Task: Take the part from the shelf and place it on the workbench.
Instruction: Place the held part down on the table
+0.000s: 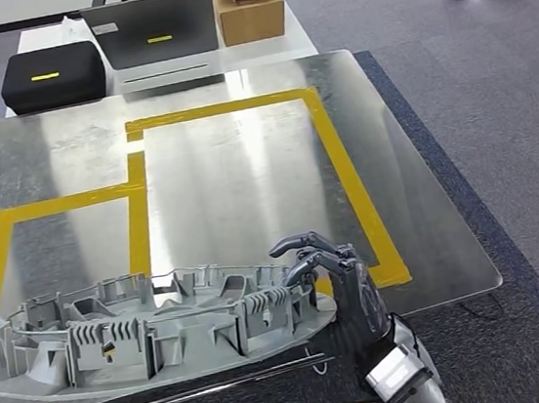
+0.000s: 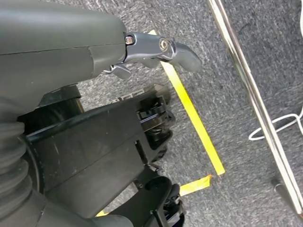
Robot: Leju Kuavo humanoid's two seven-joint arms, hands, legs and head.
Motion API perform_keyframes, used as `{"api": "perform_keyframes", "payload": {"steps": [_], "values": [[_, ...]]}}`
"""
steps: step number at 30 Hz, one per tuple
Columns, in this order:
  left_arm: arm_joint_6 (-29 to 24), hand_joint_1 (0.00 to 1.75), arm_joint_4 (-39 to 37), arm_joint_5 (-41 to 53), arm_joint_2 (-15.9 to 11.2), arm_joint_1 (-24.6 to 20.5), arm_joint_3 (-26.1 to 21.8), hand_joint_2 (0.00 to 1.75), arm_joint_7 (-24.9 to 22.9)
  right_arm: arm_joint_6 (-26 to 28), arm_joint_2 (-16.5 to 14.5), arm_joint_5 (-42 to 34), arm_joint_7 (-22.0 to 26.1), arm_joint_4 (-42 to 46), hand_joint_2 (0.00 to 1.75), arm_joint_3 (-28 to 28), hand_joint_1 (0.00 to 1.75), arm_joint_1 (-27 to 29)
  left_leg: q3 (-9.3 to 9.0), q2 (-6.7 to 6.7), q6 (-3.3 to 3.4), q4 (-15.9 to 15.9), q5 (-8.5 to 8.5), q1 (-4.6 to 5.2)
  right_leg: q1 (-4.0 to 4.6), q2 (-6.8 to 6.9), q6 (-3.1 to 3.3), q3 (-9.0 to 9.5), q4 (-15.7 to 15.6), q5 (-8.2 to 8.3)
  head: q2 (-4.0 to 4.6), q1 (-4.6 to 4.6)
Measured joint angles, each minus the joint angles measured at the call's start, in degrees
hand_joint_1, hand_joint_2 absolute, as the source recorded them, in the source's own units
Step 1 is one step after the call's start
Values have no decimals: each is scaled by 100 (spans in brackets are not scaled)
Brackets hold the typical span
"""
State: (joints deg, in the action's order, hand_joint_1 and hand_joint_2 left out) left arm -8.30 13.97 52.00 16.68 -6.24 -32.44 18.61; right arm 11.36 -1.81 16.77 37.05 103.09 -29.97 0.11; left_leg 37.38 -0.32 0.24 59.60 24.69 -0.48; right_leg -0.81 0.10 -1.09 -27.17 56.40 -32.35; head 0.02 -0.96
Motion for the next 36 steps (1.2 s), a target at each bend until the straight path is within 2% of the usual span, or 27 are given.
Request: {"api": "perform_keyframes", "payload": {"steps": [2,4,7,9,11,20,27,36], "values": [[168,0,17,100,4,-111,85,175,-221,-96,-6,-19,-39,-38,175,8,175,-41,0,-9,26,0,17,5,-2,4,14,2,-64,-20,0,1],[579,0,77,102,-1,-407,219,175,-717,-329,-41,-59,-111,-136,175,1,175,-181,4,-17,43,0,23,10,-3,9,12,-4,-105,-40,0,1],[961,0,199,-119,-23,-878,387,175,-1138,-503,-134,-2,-198,-331,175,-47,175,-439,2,-18,55,1,17,17,-7,7,-63,2,-112,-25,0,-1],[967,0,252,-289,-53,-974,518,175,-1168,-503,-177,93,-233,-454,175,-71,175,-547,-1,-12,66,3,7,20,-12,0,-116,0,-112,-13,0,-4],[942,0,281,-421,-75,-962,643,175,-1161,-493,-196,175,-269,-573,175,-79,175,-623,1,-13,75,4,-4,19,-12,6,-136,-6,-110,-7,0,-4],[905,0,326,-754,-131,-916,1073,175,-1169,-296,-234,780,-524,-1063,175,-217,175,-1071,8,-17,68,2,-19,15,-7,9,-138,33,-73,-7,0,-4],[878,0,327,-982,-132,-916,1404,175,-1263,48,-337,1653,-984,-1970,175,-491,175,-1836,9,-16,60,0,-23,10,-5,10,-134,-44,-54,-18,0,-6],[872,0,327,-1000,-132,-916,1558,175,-1267,117,-412,1779,-1032,-2461,175,-626,175,-2119,23,-17,54,1,-28,11,-6,10,-136,6,-48,-15,0,-3]]}}
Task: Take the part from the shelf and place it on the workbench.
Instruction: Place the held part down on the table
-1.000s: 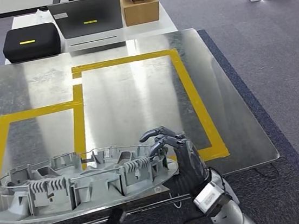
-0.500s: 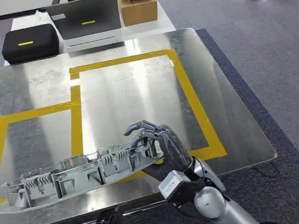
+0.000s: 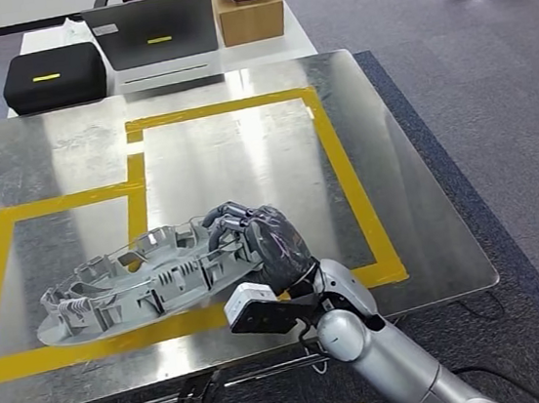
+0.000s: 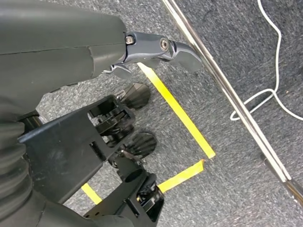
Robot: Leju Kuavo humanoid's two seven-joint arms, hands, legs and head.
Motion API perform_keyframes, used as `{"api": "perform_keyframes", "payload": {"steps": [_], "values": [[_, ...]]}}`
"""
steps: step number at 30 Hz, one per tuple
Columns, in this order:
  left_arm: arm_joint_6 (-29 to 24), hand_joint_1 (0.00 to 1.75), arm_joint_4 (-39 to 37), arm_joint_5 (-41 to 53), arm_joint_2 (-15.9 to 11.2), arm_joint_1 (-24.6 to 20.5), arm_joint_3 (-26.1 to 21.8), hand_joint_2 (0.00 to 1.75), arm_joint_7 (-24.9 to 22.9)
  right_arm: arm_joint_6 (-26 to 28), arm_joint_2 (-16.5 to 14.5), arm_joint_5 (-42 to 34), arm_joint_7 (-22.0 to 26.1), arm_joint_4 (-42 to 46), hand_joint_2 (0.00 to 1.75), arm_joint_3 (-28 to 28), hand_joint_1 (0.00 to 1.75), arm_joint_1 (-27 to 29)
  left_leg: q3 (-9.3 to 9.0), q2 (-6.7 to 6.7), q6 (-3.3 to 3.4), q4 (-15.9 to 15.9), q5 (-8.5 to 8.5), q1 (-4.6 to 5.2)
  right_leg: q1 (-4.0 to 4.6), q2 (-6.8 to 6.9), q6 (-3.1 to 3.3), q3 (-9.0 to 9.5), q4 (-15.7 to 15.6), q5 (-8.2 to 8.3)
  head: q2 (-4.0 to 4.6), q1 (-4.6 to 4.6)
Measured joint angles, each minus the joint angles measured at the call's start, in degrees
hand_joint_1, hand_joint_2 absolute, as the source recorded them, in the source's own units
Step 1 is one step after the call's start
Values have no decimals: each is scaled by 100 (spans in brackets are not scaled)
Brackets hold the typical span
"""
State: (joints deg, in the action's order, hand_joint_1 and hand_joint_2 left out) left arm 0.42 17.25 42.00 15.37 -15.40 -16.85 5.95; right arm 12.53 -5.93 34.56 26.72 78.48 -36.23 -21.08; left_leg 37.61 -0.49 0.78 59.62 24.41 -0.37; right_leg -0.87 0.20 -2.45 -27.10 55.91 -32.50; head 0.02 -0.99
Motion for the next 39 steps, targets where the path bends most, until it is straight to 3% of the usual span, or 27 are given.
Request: {"api": "perform_keyframes", "payload": {"steps": [12,15,17,21,23,33,39], "values": [[13,0,0,-693,36,15,256,175,-186,-101,-311,839,-843,-1519,175,-379,175,-1039,-1,2,-14,-2,-9,-2,2,-4,1,-72,16,-1,0,-1],[-65,0,0,-1230,84,118,246,175,44,-90,-363,1004,-1036,-1816,175,-493,175,-1144,7,7,-14,-1,-9,-2,2,-14,1,-44,19,1,0,-1],[-54,0,-8,-1625,70,308,209,175,512,-44,-372,1078,-1165,-1996,175,-553,175,-1179,16,22,-15,0,-8,-5,6,-33,2,-34,22,5,0,1],[478,0,-131,-2090,-355,1006,86,175,2612,126,-169,1138,-1255,-2179,175,-534,175,-1152,8,42,-29,3,6,-12,7,-51,7,-68,15,-5,0,-2],[513,0,-175,-2361,-517,1106,-84,175,3049,126,-50,1198,-1294,-2207,175,-467,175,-1105,-2,12,-34,0,17,-11,5,-11,17,-81,10,-29,0,0],[437,0,-193,-2527,-644,1022,-563,175,3015,76,44,1335,-1366,-2280,175,-379,175,-1058,-57,2,-41,-10,24,-15,14,-6,25,-35,14,-42,0,-1],[428,0,-184,-2427,-532,1012,-583,175,2760,41,45,1603,-1678,-2343,175,-298,175,-1061,-64,-2,-41,-10,24,-14,13,0,25,-24,14,-42,0,0]]}}
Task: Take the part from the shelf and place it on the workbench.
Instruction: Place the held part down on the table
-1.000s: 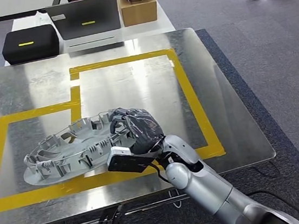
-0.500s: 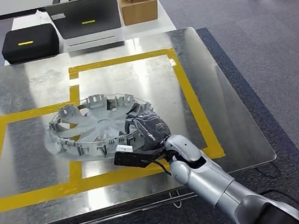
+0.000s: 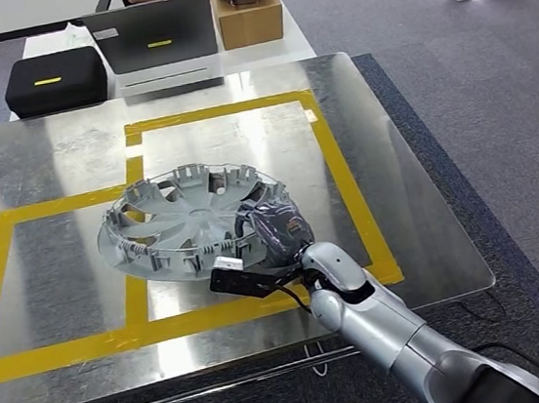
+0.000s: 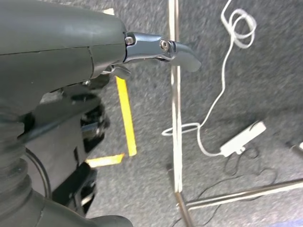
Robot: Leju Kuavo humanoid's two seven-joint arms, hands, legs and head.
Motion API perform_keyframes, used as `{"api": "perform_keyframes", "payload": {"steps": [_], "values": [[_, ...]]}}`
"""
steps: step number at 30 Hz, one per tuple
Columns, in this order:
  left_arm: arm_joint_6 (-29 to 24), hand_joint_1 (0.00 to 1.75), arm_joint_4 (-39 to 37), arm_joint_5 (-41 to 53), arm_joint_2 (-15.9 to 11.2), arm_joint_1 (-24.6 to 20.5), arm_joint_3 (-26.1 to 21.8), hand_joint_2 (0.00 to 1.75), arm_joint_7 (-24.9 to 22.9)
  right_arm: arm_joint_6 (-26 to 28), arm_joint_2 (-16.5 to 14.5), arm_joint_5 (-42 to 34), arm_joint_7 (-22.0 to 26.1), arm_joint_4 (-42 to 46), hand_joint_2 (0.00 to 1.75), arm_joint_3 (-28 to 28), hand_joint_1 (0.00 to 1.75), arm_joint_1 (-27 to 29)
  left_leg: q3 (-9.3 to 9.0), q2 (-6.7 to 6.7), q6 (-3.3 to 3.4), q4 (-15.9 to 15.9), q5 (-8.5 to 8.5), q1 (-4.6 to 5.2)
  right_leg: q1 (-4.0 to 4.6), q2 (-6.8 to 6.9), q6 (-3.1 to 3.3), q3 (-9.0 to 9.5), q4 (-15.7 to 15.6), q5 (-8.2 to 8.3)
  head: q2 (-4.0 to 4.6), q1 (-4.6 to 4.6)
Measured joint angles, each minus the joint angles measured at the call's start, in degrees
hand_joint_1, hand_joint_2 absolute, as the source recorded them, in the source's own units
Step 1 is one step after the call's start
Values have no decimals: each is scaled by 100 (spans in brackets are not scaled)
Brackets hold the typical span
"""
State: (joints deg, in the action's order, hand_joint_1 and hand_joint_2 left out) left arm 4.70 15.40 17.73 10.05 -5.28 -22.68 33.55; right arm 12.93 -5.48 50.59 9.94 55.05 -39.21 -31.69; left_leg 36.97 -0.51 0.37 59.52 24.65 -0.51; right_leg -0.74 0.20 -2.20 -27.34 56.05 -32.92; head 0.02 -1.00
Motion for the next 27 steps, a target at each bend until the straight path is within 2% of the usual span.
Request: {"api": "perform_keyframes", "payload": {"steps": [10,15,20,24,27], "values": [[-14,0,7,80,49,-51,-101,175,-140,-95,6,575,-393,-396,175,23,175,-174,-26,0,-1,0,-1,1,0,0,-2,26,-1,2,0,0],[-19,0,9,182,52,-135,-108,175,14,-91,-48,1202,-715,-1070,175,-75,175,-436,-39,-3,-4,0,-3,1,0,3,-2,40,0,2,0,0],[7,0,38,274,67,-204,-107,175,79,-71,-194,1222,-799,-1736,175,-125,175,-704,-51,-2,-4,0,-3,0,0,1,-2,50,0,2,0,0],[84,0,63,369,77,-245,-99,175,145,-120,-347,1187,-760,-2188,0,-121,0,-919,-63,0,-4,-1,-3,-1,1,-2,-2,59,0,2,0,-1],[104,0,73,431,77,-255,-82,175,180,-167,-425,1180,-736,-2403,0,-122,0,-988,-67,0,-5,-2,-4,-2,1,-1,-2,62,0,2,0,0]]}}
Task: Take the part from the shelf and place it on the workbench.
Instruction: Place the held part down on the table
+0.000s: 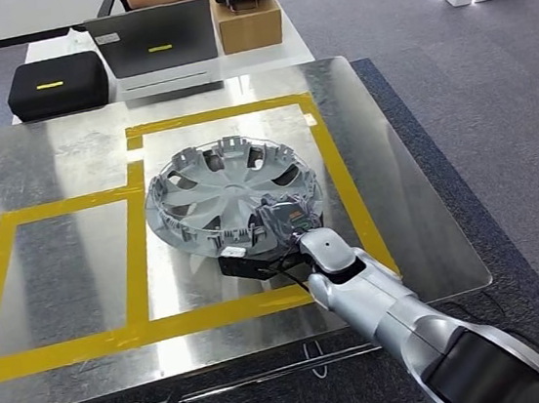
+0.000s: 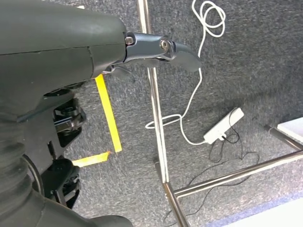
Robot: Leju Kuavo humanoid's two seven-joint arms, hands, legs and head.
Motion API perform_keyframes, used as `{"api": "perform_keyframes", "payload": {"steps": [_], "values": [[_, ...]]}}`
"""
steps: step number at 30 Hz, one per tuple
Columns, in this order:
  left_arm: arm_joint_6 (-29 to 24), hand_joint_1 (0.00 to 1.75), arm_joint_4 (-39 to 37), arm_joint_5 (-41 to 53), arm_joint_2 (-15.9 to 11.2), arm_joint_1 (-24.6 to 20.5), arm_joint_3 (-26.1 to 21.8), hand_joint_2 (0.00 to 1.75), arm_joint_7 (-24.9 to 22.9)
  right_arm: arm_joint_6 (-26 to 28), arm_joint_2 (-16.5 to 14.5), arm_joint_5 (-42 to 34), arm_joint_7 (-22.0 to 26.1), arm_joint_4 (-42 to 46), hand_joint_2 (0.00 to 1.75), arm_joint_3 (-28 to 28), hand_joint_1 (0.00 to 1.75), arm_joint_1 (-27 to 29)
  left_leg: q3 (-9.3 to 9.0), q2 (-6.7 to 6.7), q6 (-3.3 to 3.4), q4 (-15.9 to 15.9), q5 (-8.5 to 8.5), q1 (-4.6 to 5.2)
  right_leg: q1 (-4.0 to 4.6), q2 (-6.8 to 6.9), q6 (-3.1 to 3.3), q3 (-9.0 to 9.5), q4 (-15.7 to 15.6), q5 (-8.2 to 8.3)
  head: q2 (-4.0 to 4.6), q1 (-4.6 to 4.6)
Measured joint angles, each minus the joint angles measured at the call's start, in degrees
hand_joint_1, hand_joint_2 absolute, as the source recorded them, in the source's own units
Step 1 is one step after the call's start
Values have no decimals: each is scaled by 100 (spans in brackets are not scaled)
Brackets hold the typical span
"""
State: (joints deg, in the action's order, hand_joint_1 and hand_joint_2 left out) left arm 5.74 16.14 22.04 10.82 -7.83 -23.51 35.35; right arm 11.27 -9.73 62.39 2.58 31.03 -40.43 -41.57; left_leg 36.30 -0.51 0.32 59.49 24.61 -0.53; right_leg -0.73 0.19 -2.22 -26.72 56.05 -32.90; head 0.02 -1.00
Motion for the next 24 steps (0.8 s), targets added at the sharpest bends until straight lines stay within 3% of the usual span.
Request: {"api": "perform_keyframes", "payload": {"steps": [1,5,10,18,24], "values": [[7,0,2,6,0,0,3,175,12,2,-14,-3,16,-40,0,-1,0,-2,0,-1,0,0,0,0,0,2,0,1,0,0,0,0],[67,0,4,-36,-1,8,3,0,65,52,-62,-118,170,-159,0,38,0,24,2,-4,0,1,-2,1,0,4,0,3,0,1,0,1],[4,0,4,-113,13,32,-2,0,62,-19,-61,-536,544,-117,0,225,0,266,8,-4,1,2,1,3,-2,2,0,-2,-3,1,0,0],[-134,0,10,-148,21,113,-54,0,91,-281,141,-992,858,771,0,442,0,877,10,-1,-4,1,10,1,-1,-3,3,-10,-4,-3,0,-1],[-232,0,15,-194,14,190,-171,0,312,-587,584,-1617,1245,2170,0,479,0,1698,11,-5,-5,1,17,1,-1,5,11,-9,-6,-12,0,1]]}}
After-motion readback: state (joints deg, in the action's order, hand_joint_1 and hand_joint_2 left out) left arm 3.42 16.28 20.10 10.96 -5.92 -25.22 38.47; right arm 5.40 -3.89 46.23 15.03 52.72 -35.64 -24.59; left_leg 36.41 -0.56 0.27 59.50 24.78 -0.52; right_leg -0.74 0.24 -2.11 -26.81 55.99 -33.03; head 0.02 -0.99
